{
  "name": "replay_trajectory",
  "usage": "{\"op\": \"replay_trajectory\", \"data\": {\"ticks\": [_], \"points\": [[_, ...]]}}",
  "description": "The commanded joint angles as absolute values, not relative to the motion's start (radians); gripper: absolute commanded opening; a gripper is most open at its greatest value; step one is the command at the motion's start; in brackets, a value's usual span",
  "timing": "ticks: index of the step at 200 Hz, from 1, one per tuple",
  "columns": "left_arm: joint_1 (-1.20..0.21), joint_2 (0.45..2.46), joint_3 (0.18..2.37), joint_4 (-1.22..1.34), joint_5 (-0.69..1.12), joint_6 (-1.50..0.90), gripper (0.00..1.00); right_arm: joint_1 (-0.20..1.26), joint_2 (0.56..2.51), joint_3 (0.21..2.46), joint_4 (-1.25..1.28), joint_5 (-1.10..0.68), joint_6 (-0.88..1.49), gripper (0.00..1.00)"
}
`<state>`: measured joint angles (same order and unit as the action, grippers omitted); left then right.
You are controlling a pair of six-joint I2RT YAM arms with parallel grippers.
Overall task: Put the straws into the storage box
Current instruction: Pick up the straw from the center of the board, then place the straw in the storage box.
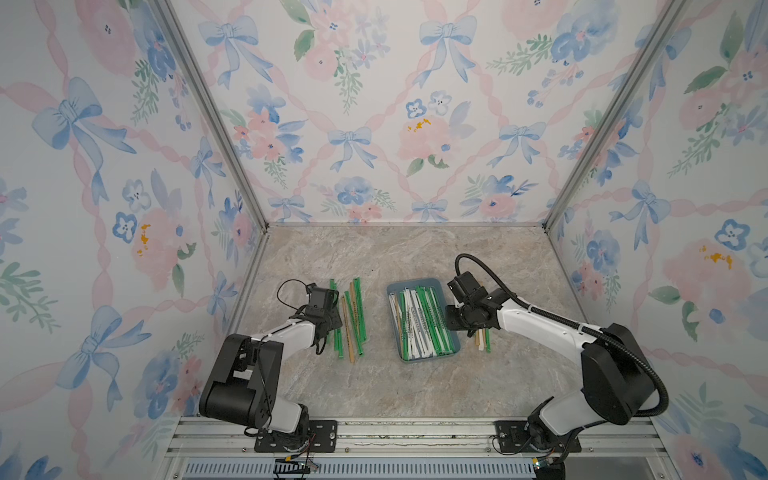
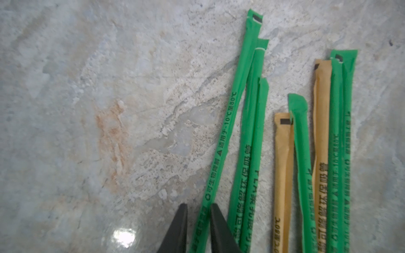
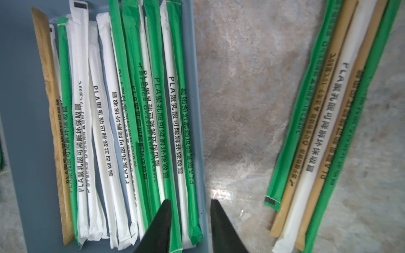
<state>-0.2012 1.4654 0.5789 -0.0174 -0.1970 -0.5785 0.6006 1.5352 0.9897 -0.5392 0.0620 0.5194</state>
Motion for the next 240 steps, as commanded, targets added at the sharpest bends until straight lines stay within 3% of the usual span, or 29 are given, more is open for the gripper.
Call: {"op": "replay_trajectory", "data": {"ticks": [1,60,119,175,240], "points": [[-0.191,1.495,0.563,-0.086,-0.186,-0.575,0.18,0.582,1.513,0.983,-0.571,0.086,0.507,0.33],[-0.186,1.459,0.574,-0.099,-0.187,-0.570,0.02,0.518,1.464,0.964,-0.590,0.094,0.482,0.33],[-0.235,1.360,0.639,-0.137,-0.178,-0.587,0.01,0.436,1.395,0.933,-0.606,0.086,0.455,0.33],[-0.429,1.322,0.737,-0.144,-0.133,-0.728,0.01,0.400,1.376,0.925,-0.615,0.084,0.440,0.33],[-0.722,1.425,0.818,-0.052,-0.130,-0.925,0.01,0.329,1.381,0.916,-0.619,0.077,0.412,0.33]]}}
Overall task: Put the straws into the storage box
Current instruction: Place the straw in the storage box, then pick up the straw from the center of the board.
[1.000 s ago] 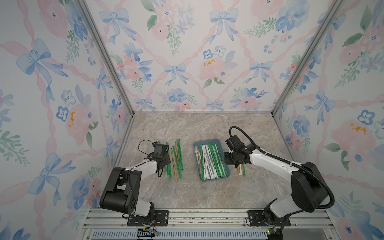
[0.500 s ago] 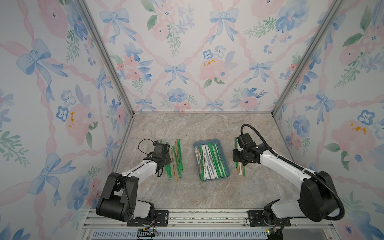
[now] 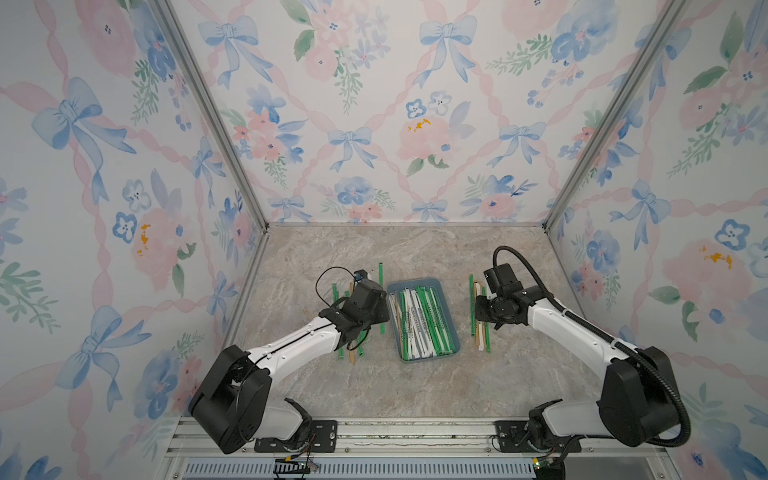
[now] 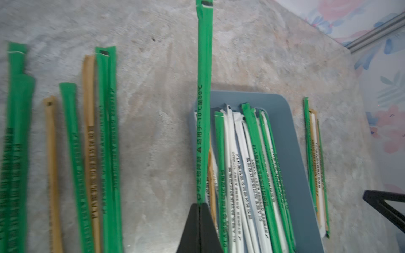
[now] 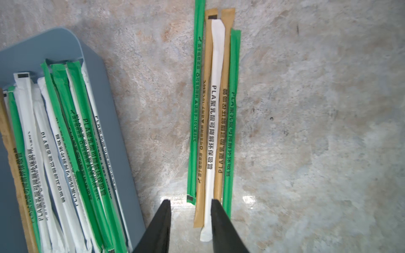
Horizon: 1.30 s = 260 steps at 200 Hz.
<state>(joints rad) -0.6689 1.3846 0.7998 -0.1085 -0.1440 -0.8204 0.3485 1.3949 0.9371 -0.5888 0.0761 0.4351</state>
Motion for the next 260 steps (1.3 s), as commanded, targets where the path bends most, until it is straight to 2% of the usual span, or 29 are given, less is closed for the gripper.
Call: {"op": "replay_trajectory", "data": {"ticks": [1,51,90,109,130,175,218,260], "points": [[-0.725,1.426,0.818,-0.047,-0.129,-0.928,0.01,0.329,1.381,0.916,-0.619,0.077,0.412,0.33],[-0.827,1.550,0.834,0.028,-0.097,-0.989,0.01,0.305,1.378,0.911,-0.611,0.071,0.408,0.33],[-0.855,1.563,0.847,0.027,-0.115,-0.993,0.07,0.296,1.368,0.904,-0.616,0.069,0.406,0.33],[-0.865,1.568,0.855,0.024,-0.113,-0.982,0.26,0.295,1.370,0.902,-0.616,0.067,0.408,0.33],[-0.878,1.563,0.867,0.024,-0.133,-0.979,0.42,0.293,1.368,0.901,-0.613,0.069,0.415,0.34],[-0.885,1.520,0.888,0.020,-0.202,-0.913,0.62,0.310,1.395,0.926,-0.605,0.069,0.409,0.33],[-0.873,1.463,0.863,0.020,-0.260,-0.860,0.97,0.368,1.502,0.980,-0.568,0.074,0.405,0.33],[-0.838,1.386,0.790,0.019,-0.291,-0.864,0.98,0.370,1.592,1.015,-0.560,0.099,0.389,0.31]]}}
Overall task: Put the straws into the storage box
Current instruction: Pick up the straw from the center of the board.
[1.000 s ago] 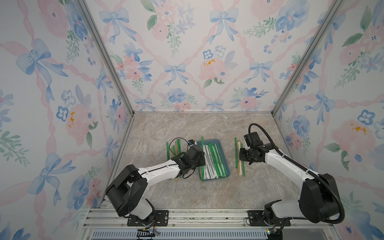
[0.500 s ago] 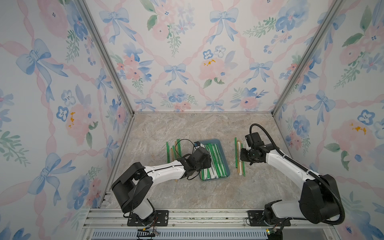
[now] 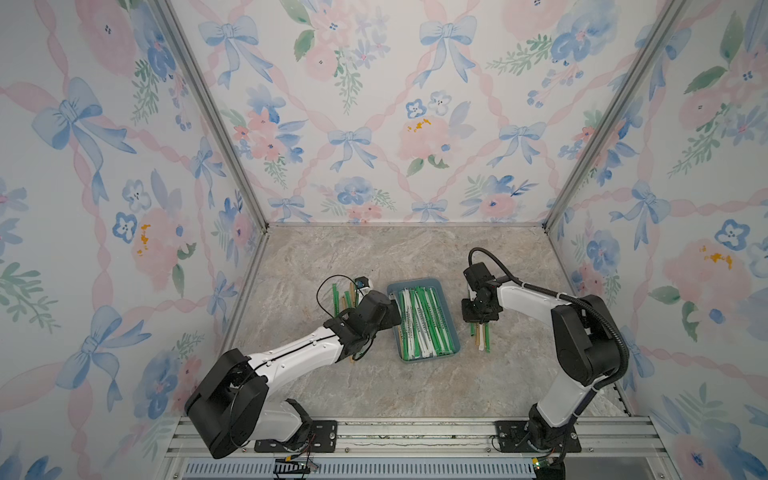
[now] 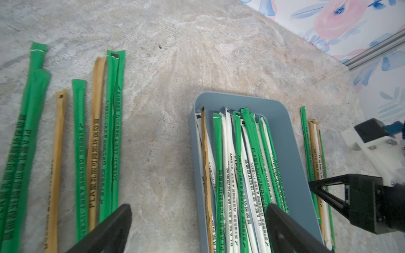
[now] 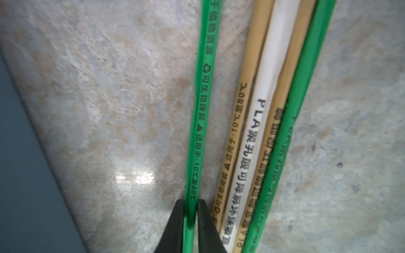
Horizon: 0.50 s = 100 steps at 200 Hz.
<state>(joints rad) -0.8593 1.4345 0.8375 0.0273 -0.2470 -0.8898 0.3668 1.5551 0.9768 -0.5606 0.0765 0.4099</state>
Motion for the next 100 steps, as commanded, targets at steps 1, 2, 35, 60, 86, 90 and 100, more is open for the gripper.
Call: {"op": "replay_trajectory", "data": {"ticks": [1,2,35,60,86,90,100], "points": [[-0.837,1.385,0.788,0.019,-0.292,-0.864,0.98,0.370,1.594,1.015,-0.560,0.100,0.389,0.31],[-0.836,1.383,0.786,0.019,-0.293,-0.864,0.98,0.369,1.595,1.016,-0.561,0.100,0.388,0.31],[-0.803,1.341,0.744,0.018,-0.295,-0.863,0.98,0.369,1.636,1.029,-0.539,0.077,0.380,0.30],[-0.795,1.334,0.737,0.012,-0.298,-0.859,0.98,0.377,1.650,1.031,-0.524,0.072,0.377,0.29],[-0.789,1.341,0.736,0.005,-0.295,-0.862,0.98,0.377,1.686,1.037,-0.527,0.076,0.370,0.29],[-0.788,1.342,0.737,0.002,-0.295,-0.863,0.98,0.377,1.689,1.037,-0.527,0.077,0.370,0.28],[-0.786,1.344,0.737,-0.001,-0.294,-0.862,0.98,0.377,1.696,1.040,-0.528,0.078,0.368,0.28]]}}
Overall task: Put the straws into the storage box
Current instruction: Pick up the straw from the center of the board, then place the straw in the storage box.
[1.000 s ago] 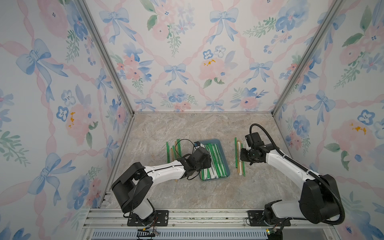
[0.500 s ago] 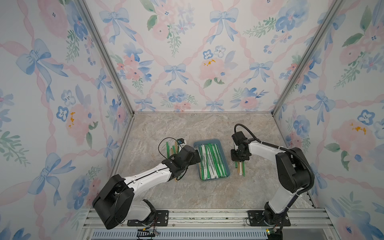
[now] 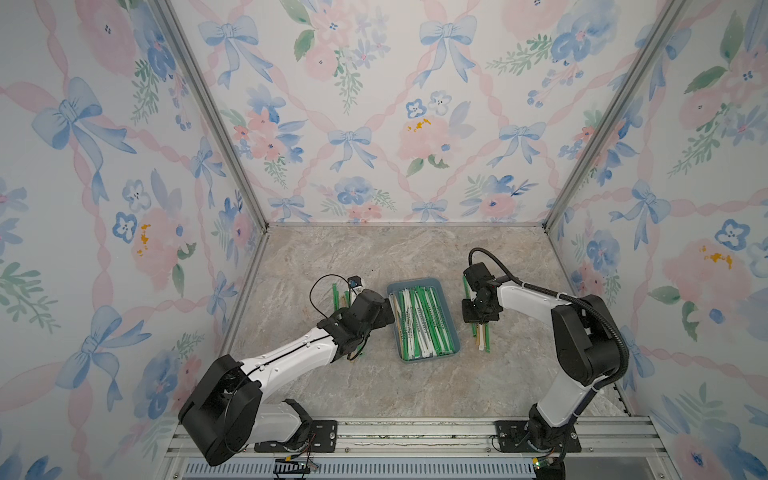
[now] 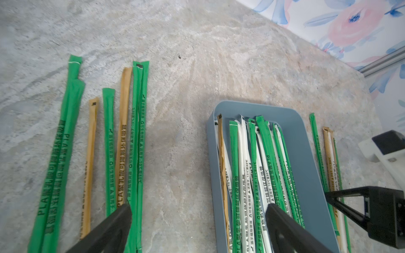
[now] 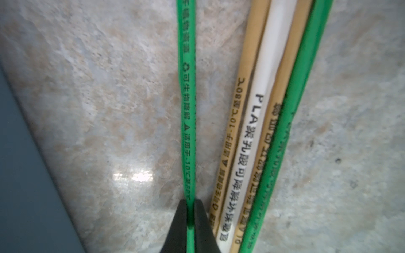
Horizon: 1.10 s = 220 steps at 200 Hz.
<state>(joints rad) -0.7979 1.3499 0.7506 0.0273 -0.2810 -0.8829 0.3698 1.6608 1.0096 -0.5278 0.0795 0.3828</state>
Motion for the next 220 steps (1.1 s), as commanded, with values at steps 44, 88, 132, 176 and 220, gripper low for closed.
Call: {"op": "replay_trajectory", "data": {"ticks": [44,88,132,176,220], "points": [[-0.778,1.339,0.731,-0.017,-0.301,-0.861,0.98,0.377,1.725,1.051,-0.531,0.074,0.353,0.26],[-0.771,1.333,0.723,-0.035,-0.310,-0.861,0.98,0.377,1.748,1.059,-0.560,0.087,0.344,0.25],[-0.744,1.325,0.716,-0.077,-0.330,-0.857,0.98,0.373,1.781,1.083,-0.606,0.096,0.342,0.17],[-0.709,1.290,0.698,-0.106,-0.350,-0.839,0.98,0.377,1.785,1.086,-0.623,0.109,0.339,0.13],[-0.654,1.248,0.690,-0.131,-0.358,-0.797,0.98,0.377,1.714,1.092,-0.628,0.067,0.374,0.06]]}}
